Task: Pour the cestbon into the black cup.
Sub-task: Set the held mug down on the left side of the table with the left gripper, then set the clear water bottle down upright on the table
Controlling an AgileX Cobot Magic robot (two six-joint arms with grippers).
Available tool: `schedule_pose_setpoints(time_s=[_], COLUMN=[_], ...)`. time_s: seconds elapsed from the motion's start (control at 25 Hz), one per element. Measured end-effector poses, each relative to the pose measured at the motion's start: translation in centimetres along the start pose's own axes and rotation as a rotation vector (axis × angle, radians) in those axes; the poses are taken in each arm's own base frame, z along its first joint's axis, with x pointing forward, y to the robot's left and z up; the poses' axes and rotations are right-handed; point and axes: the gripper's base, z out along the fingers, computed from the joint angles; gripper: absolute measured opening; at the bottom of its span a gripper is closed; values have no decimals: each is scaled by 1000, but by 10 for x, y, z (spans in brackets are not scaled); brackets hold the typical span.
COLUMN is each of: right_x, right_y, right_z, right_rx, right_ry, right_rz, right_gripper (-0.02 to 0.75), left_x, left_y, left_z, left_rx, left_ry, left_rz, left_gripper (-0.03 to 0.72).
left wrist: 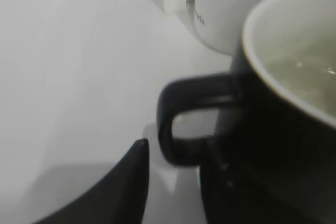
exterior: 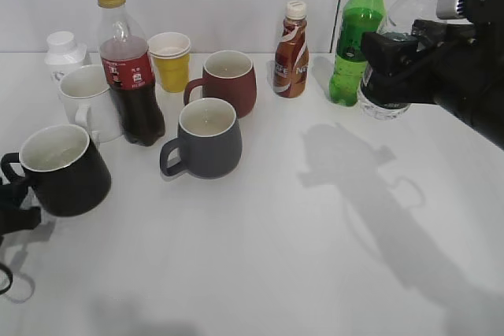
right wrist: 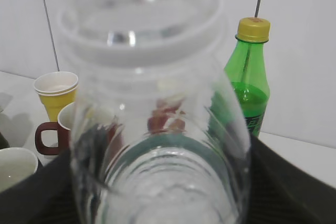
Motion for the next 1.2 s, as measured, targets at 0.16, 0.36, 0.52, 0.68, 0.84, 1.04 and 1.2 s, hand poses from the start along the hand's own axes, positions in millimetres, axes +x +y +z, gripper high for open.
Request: schedule_pose_setpoints(time_s=[0.16, 0.36, 0.52, 0.68, 0.84, 1.04, 1.2], right_x=[0, 10, 38, 64, 90, 100, 110], right_y=[0, -5, -6, -6, -8, -8, -7], right_z=[0, 4, 14, 23, 24, 24, 24], right_rx=[1, 68, 90, 114, 144, 152, 146], right_ry=[0, 44, 118, 129, 211, 248, 281], right_rz=[11, 62, 37, 48, 94, 136, 126], right_gripper=[505, 505, 505, 505, 505, 505, 505], left_x=[3, -3, -5, -19, -36, -47, -48], left_y=[1, 2, 4, 5, 5, 3, 2], left_z=[-9, -29, -47, -56, -65, -73, -73], left_rx=[0, 0, 0, -7, 4, 26, 34], left_ry=[20, -7, -25, -110, -218, -293, -300], left_rz=[1, -1, -2, -11, -13, -6, -2], left_gripper=[307, 321, 321, 321, 321, 321, 321])
